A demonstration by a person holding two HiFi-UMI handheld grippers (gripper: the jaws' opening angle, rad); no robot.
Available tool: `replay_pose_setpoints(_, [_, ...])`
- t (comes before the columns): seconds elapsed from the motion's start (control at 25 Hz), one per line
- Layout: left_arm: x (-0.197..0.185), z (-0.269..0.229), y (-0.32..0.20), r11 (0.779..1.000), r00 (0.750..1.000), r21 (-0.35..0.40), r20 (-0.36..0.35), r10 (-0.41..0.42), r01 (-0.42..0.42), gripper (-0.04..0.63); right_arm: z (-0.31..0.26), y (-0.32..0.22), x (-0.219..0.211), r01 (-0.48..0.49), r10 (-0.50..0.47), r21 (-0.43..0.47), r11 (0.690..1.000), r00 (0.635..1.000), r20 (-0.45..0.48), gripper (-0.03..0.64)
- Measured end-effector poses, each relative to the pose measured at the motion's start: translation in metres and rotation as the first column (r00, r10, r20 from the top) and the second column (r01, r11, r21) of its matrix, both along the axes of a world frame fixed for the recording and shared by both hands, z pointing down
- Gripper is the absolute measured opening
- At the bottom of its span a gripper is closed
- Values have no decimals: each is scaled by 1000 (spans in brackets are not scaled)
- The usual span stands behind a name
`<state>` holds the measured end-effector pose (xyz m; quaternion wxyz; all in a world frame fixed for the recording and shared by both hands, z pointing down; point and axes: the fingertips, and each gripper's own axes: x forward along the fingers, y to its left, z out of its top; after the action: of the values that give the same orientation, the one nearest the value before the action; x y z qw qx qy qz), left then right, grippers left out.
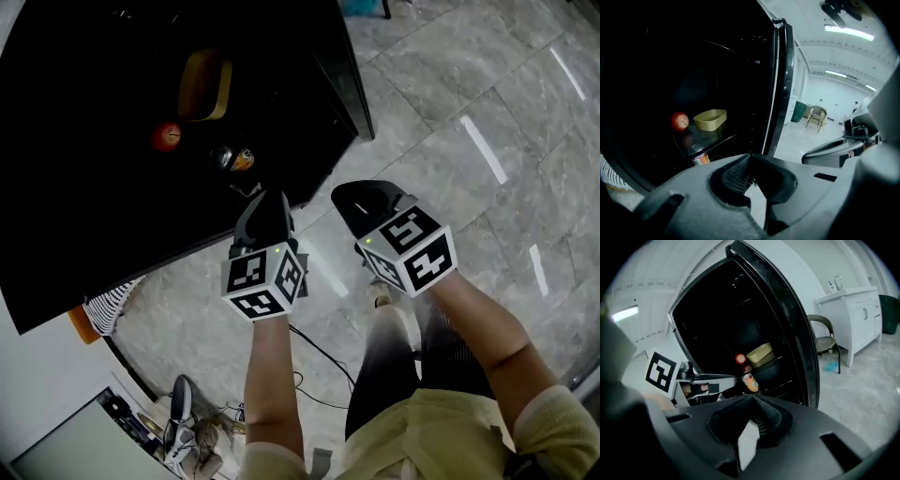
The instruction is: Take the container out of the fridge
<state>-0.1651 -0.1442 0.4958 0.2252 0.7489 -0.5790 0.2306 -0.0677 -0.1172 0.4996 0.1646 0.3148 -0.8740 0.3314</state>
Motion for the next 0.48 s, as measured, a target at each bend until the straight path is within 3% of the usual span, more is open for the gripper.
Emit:
replay_pose_setpoints(0.12, [-4,3,-11,1000,1000,0,-3,-19,19,26,3,-7,0,-14,14,-3,1000,1000,1,28])
replay_pose_setpoints(0.48, [-29,3,-59,995,992,52,96,-85,80,28,8,-32,-8,6,-6,12,1000,1000,1,28])
